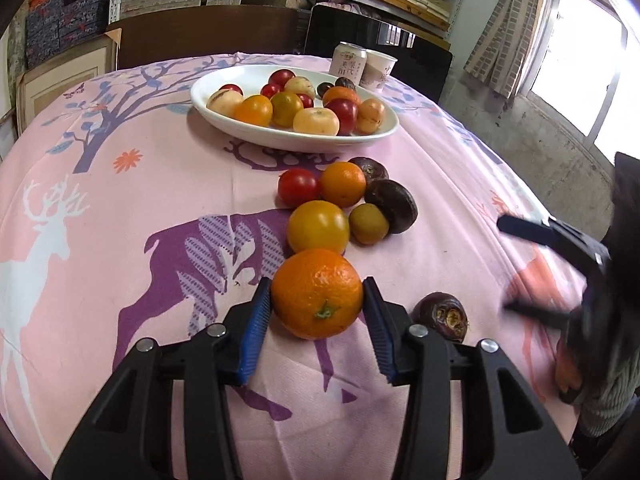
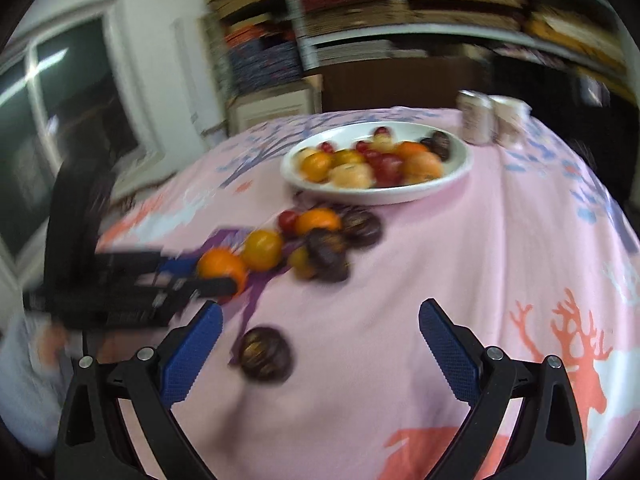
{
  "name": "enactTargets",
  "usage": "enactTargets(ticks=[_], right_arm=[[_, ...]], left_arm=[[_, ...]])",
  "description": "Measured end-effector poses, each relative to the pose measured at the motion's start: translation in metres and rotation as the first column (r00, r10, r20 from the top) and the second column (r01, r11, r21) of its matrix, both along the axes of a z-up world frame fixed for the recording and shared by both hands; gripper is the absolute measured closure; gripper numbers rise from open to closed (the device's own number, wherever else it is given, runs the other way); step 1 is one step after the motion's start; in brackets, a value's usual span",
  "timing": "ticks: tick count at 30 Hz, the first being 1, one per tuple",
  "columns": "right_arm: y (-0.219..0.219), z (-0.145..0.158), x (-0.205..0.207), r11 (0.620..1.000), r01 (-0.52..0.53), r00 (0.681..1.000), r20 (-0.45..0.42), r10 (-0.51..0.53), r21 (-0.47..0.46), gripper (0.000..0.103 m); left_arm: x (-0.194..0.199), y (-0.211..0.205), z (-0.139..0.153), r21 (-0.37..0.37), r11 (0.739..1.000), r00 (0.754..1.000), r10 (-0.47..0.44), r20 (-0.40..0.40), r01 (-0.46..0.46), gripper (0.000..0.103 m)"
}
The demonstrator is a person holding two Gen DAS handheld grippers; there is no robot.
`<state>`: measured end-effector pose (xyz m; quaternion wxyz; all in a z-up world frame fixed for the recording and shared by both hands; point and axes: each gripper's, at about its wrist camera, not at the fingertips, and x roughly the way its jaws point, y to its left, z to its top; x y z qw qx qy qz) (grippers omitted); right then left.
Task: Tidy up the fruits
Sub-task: 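Grasp a large orange mandarin with the left tool while the right grasps a dark plum, then carry the mandarin and plum onto the white plate and open both tools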
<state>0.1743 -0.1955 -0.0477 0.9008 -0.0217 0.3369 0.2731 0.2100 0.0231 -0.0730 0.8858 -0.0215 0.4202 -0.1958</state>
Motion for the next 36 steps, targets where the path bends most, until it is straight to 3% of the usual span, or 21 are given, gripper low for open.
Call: enactTargets(ticks=[2, 4, 6, 8, 16, 17, 20, 29, 36], right_arm=[[0.018, 0.003, -0.014, 0.995, -0.069, 0.996, 0.051, 0.072, -0.068, 0.006], [0.027, 0.003, -0.019, 0.990, -0.090, 0.993, 0.064, 0.097, -0.106, 0.014], [0.030, -0.003, -0.011, 0.989, -0.086, 0.996, 0.014, 0.089, -0.123, 0.039], [0.030, -0.008, -0.004, 0.988, -0.086, 0.996, -0.031, 0.083, -0.127, 0.057], [0.050, -0.026, 0.001, 0.967, -0.144, 0.986, -0.112, 0.122, -0.211, 0.057], [0.049, -0.026, 0.001, 0.967, -0.143, 0.986, -0.109, 0.122, -0.210, 0.063], [0.048, -0.025, 0.000, 0.968, -0.142, 0.987, -0.105, 0.123, -0.206, 0.063], [0.015, -0.021, 0.014, 0.997, -0.043, 0.990, -0.140, 0.034, -0.063, 0.063], [0.009, -0.017, 0.016, 0.999, -0.022, 0.991, -0.131, 0.018, -0.031, 0.063]], left_arm=[[-0.001, -0.001, 0.000, 0.010, 1.000, 1.000, -0.002, 0.002, 0.002, 0.058], [0.000, -0.002, -0.001, 0.020, 1.000, 1.000, 0.001, -0.001, -0.001, 0.058], [0.000, -0.001, -0.001, 0.017, 1.000, 1.000, 0.002, -0.003, -0.002, 0.058], [0.000, -0.001, -0.002, 0.020, 1.000, 1.000, 0.002, -0.002, -0.002, 0.058], [0.004, -0.001, -0.005, 0.027, 1.000, 1.000, 0.011, -0.025, -0.010, 0.058], [0.005, -0.001, -0.006, 0.027, 1.000, 1.000, 0.011, -0.028, -0.010, 0.058], [0.005, -0.002, -0.006, 0.029, 1.000, 1.000, 0.010, -0.028, -0.010, 0.058], [-0.004, -0.005, 0.003, 0.037, 0.999, 1.000, -0.001, 0.031, -0.001, 0.058], [-0.012, 0.006, 0.017, -0.024, 1.000, 0.997, 0.016, 0.070, -0.014, 0.058]])
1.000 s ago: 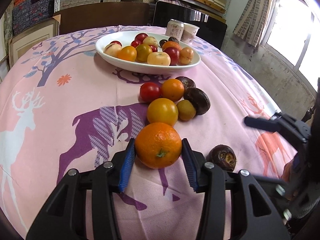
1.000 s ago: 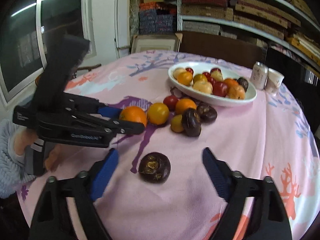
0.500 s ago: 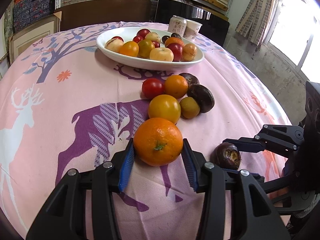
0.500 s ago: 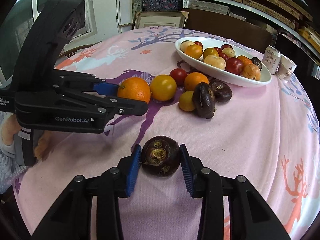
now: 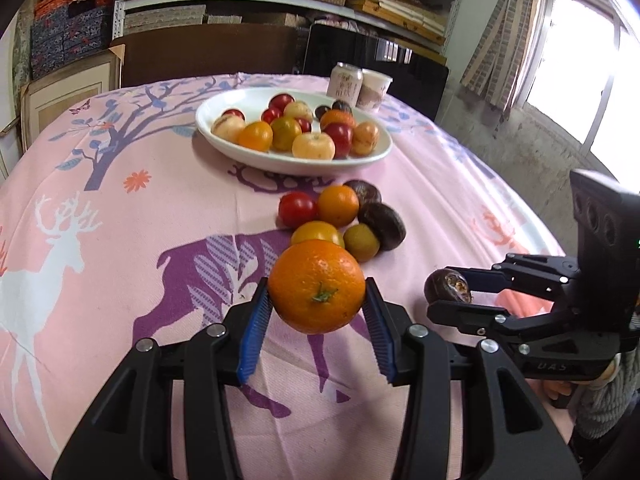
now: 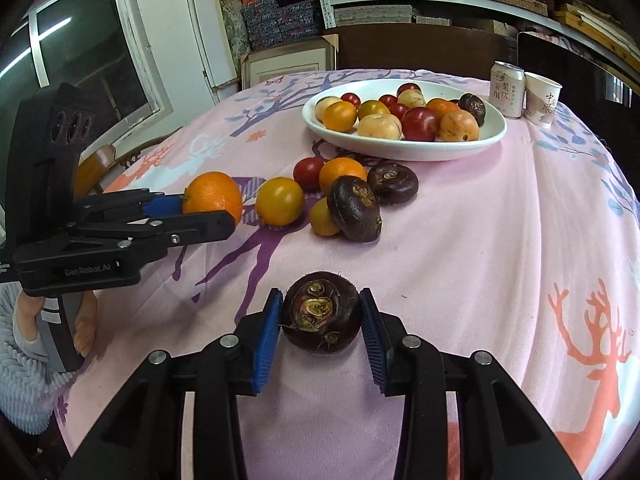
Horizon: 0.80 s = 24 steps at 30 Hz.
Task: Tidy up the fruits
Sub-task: 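Carry the mandarin and plum onto the white plate and open both tools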
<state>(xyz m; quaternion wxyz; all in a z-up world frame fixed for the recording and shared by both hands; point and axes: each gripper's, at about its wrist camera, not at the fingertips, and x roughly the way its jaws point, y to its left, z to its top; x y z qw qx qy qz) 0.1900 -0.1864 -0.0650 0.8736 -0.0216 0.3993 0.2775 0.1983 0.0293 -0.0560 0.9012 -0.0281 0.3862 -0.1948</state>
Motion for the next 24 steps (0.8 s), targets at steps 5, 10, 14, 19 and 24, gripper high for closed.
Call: enactTargets(ticks=[5, 10, 14, 19, 24], right_arm=[[-0.017, 0.012, 0.000, 0.995, 0.077, 0.995, 0.053, -0.081, 0.059, 0.063], [-0.029, 0.035, 0.021, 0.990, 0.124, 0.987, 0.098, -0.130, 0.066, 0.063], [-0.034, 0.063, 0.062, 0.985, 0.169, 0.974, 0.144, -0.173, 0.044, 0.064], [-0.047, 0.065, 0.111, 0.968, 0.229, 0.966, 0.102, -0.239, 0.099, 0.064], [-0.055, 0.041, 0.113, 0.966, 0.224, 0.972, 0.042, -0.231, 0.129, 0.063]], left_arm=[[0.018, 0.008, 0.011, -0.023, 0.999, 0.999, 0.034, -0.011, -0.034, 0.058], [0.060, 0.008, 0.045, -0.037, 0.998, 0.998, 0.059, 0.038, -0.058, 0.060], [0.099, -0.004, 0.065, -0.041, 0.998, 0.997, 0.048, 0.062, -0.045, 0.060], [0.108, 0.007, 0.046, -0.066, 0.996, 0.998, 0.067, 0.021, -0.065, 0.059], [0.112, 0.035, 0.022, 0.030, 0.977, 0.977, 0.211, 0.033, -0.212, 0.036]])
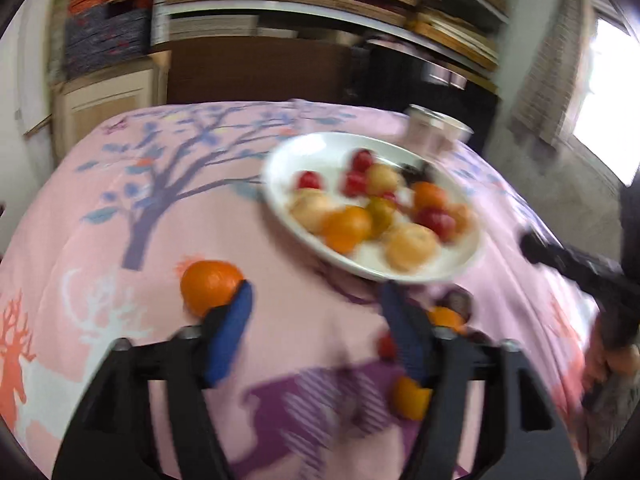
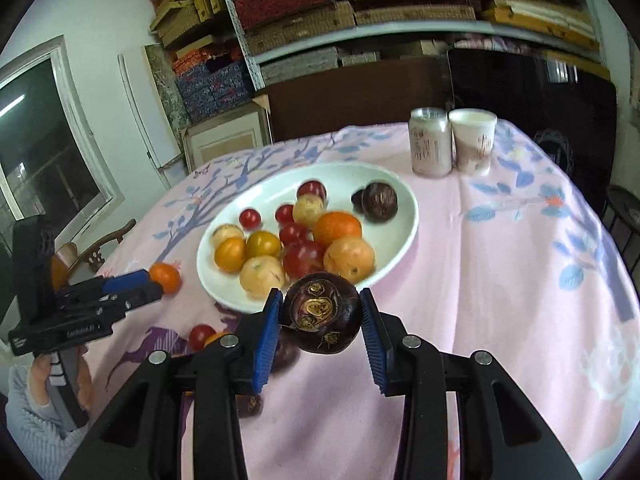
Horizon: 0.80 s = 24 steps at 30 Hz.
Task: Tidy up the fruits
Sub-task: 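Carry the mandarin and plum onto the white plate and open both tools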
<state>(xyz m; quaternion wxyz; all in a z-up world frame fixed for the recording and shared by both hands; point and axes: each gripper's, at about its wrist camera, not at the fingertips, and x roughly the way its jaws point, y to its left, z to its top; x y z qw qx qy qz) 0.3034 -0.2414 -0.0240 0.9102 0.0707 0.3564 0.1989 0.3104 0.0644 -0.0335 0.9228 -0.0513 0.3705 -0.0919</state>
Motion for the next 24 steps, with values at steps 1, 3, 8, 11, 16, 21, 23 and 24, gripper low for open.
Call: enactTargets(ticks=[1, 3, 8, 11, 16, 21, 23, 24], right_arm=[[0.000, -0.002, 0.001, 1.000, -0.004, 1.000, -0.011, 0.004, 0.009, 0.063], [0.002, -0.002, -0.002, 1.000, -0.006, 1.000, -0.005, 0.006, 0.002, 0.063], [0.005, -0.003, -0.005, 1.000, -0.025, 1.000, -0.003, 0.025, 0.014, 0.063], [0.005, -0.005, -0.004, 0.999, -0.034, 0.999, -0.013, 0.034, 0.019, 0.063], [0.004, -0.004, -0.006, 0.999, -0.035, 0.999, -0.013, 0.035, 0.026, 0.063], [0.004, -0.006, -0.004, 0.999, -0.034, 0.999, -0.023, 0.034, 0.023, 0.063], [0.003, -0.006, -0.004, 0.999, -0.034, 0.999, -0.024, 0.034, 0.027, 0.063], [0.003, -0.006, -0.004, 0.999, -0.033, 0.999, -0.024, 0.034, 0.028, 0.063]], left_arm=[[0.006, 0.005, -0.003, 0.015, 1.000, 1.000, 0.023, 0.006, -0.023, 0.036], [0.020, 0.014, -0.009, 0.123, 0.986, 0.993, 0.108, 0.043, -0.112, 0.035], [0.036, 0.038, -0.017, 0.177, 0.965, 0.981, 0.183, 0.065, -0.192, 0.035], [0.040, 0.058, -0.019, 0.147, 0.966, 0.977, 0.211, 0.041, -0.214, 0.035], [0.049, 0.090, -0.029, 0.033, 0.971, 0.971, 0.236, -0.035, -0.235, 0.035], [0.055, 0.090, -0.038, 0.071, 0.973, 0.971, 0.223, -0.085, -0.218, 0.035], [0.056, 0.098, -0.041, 0.037, 0.971, 0.965, 0.238, -0.109, -0.235, 0.038], [0.057, 0.104, -0.044, 0.018, 0.969, 0.961, 0.247, -0.124, -0.247, 0.044]])
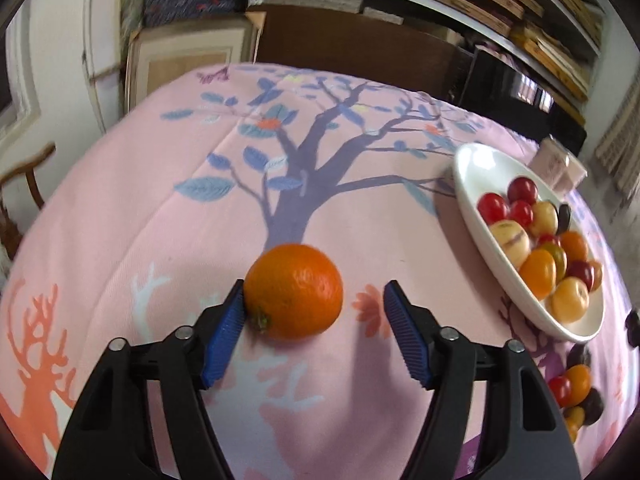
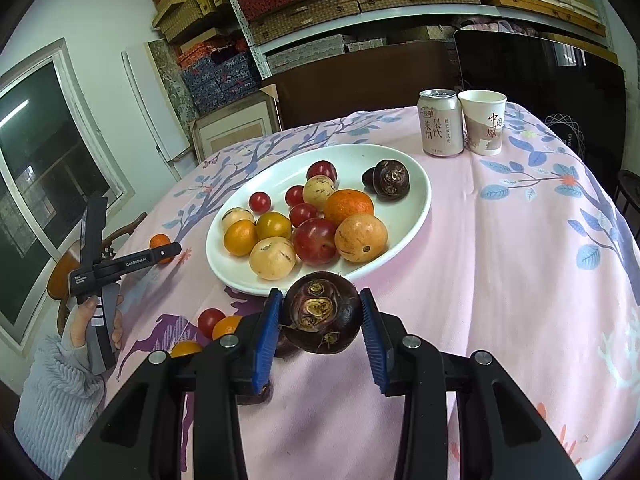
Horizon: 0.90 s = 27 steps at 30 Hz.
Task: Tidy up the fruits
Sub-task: 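Carry the mandarin and plum onto the white plate and open both tools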
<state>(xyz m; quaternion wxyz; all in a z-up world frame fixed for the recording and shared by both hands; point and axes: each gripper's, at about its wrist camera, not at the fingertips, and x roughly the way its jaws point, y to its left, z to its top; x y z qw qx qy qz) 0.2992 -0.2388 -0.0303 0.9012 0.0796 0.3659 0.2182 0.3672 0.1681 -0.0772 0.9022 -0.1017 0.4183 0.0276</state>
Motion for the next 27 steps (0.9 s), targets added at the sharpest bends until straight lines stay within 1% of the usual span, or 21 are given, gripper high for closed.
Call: enactTargets(ticks=[1, 2, 3, 8, 11, 13, 15, 19, 20, 24, 27], right_arm=[[0.000, 0.000, 0.000, 1.000, 0.001, 1.000, -0.001, -0.001, 0.003, 0.063], [-0.001, 0.000, 0.000, 1.000, 0.000, 1.000, -0.002, 0.000, 0.005, 0.063], [-0.001, 0.000, 0.000, 1.000, -0.001, 1.000, -0.003, 0.001, 0.004, 0.063], [0.000, -0.001, 0.000, 1.000, -0.002, 1.000, -0.007, 0.002, 0.004, 0.063], [-0.001, -0.001, 0.000, 1.000, 0.002, 1.000, -0.005, -0.002, 0.007, 0.063], [-0.002, -0.001, 0.000, 1.000, 0.004, 1.000, -0.004, -0.004, 0.009, 0.063], [-0.004, -0.001, 0.001, 1.000, 0.011, 1.000, 0.000, -0.011, 0.008, 0.063], [-0.009, 0.004, 0.002, 0.999, 0.039, 0.999, 0.020, -0.039, 0.015, 0.063], [-0.010, 0.006, 0.006, 0.999, 0.049, 0.998, 0.028, -0.049, 0.012, 0.063], [-0.010, 0.021, 0.032, 0.997, 0.081, 0.996, 0.042, -0.081, 0.003, 0.063], [0.000, 0.028, 0.058, 0.997, 0.080, 0.996, 0.043, -0.079, -0.006, 0.063]], left_arm=[[0.000, 0.004, 0.000, -0.009, 1.000, 1.000, 0.008, 0.003, -0.008, 0.048], [-0.001, 0.005, 0.000, -0.008, 1.000, 1.000, 0.009, 0.005, -0.009, 0.055], [0.000, 0.005, -0.001, 0.000, 1.000, 1.000, 0.010, 0.003, -0.010, 0.058], [-0.001, 0.005, 0.001, -0.006, 1.000, 1.000, 0.003, 0.012, -0.003, 0.059], [-0.004, 0.002, 0.007, -0.009, 1.000, 0.999, -0.011, 0.052, 0.012, 0.059], [-0.008, -0.007, 0.015, 0.006, 0.999, 0.996, -0.036, 0.079, 0.036, 0.059], [-0.013, -0.019, 0.023, -0.009, 0.997, 0.993, -0.074, 0.097, 0.075, 0.059], [-0.016, -0.060, 0.045, 0.004, 0.984, 0.975, -0.177, 0.131, 0.178, 0.059], [-0.012, -0.075, 0.051, 0.013, 0.977, 0.968, -0.212, 0.132, 0.212, 0.059], [0.007, -0.124, 0.071, 0.065, 0.954, 0.943, -0.299, 0.150, 0.292, 0.059], [0.028, -0.148, 0.073, 0.063, 0.947, 0.935, -0.320, 0.155, 0.314, 0.059]])
